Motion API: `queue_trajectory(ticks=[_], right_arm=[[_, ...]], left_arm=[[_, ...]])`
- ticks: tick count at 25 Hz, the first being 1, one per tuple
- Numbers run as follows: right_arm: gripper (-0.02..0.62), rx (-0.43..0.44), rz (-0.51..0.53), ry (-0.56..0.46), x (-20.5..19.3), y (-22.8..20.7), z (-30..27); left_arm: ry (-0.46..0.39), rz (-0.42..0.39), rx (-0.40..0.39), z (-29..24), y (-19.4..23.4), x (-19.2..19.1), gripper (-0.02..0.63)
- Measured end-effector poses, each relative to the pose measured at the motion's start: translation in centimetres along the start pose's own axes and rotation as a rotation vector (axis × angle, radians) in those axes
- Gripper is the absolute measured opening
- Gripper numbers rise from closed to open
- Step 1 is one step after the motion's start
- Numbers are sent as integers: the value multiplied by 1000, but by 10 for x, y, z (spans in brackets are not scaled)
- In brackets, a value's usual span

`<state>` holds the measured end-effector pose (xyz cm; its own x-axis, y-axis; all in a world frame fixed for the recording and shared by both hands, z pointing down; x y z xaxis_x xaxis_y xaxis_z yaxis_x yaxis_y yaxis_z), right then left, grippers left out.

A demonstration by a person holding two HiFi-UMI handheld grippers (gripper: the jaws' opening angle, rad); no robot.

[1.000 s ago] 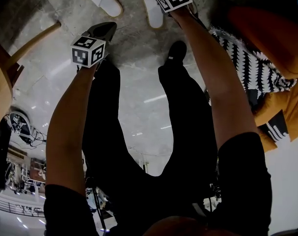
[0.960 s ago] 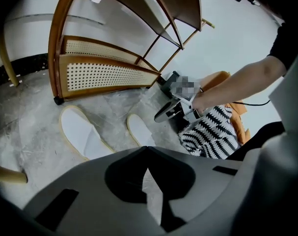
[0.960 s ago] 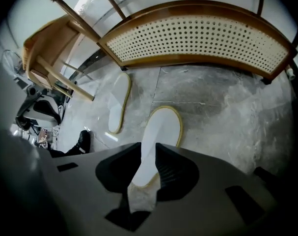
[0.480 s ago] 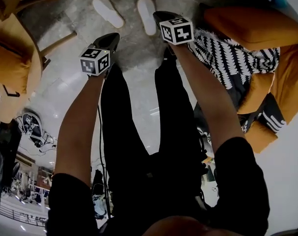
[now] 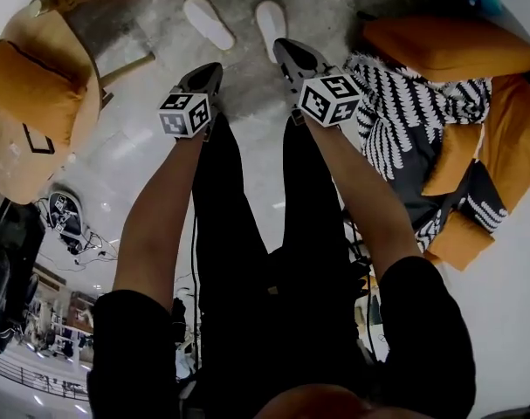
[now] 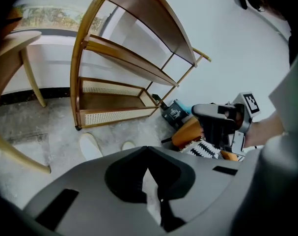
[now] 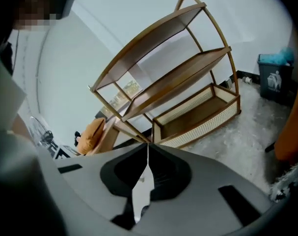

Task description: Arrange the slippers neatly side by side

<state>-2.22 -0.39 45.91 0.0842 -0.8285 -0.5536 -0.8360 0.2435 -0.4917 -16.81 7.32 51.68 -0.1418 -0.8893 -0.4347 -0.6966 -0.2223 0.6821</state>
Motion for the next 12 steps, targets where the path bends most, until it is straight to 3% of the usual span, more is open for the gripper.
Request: queue_trajectory(ticks=[2, 4, 7, 12], right_arm=[[34, 23, -4, -6, -4, 2, -2], [34, -8, 20, -5, -9, -3, -5], [34, -39, 49, -2, -13, -14, -13], [34, -9, 89, -9, -15, -32, -30]], left_arm=[[-27, 24, 25, 2, 11, 1, 14], [-35, 37, 43, 4, 19, -1, 14], [-17, 28, 67, 0, 34, -3, 14], [37, 15, 181, -17, 78, -9, 14]])
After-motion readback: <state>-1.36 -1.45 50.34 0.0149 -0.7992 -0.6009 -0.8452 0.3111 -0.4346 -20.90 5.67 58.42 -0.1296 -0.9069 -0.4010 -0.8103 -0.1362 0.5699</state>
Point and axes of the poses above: the fingertips, and each gripper's own axes: z backward along the fingers, y to its left, x out of its top, the point moved 2 cm from there along z, backward along the fingers, and after that the axes turned 12 degrees about -x, right-handed, at the moved point
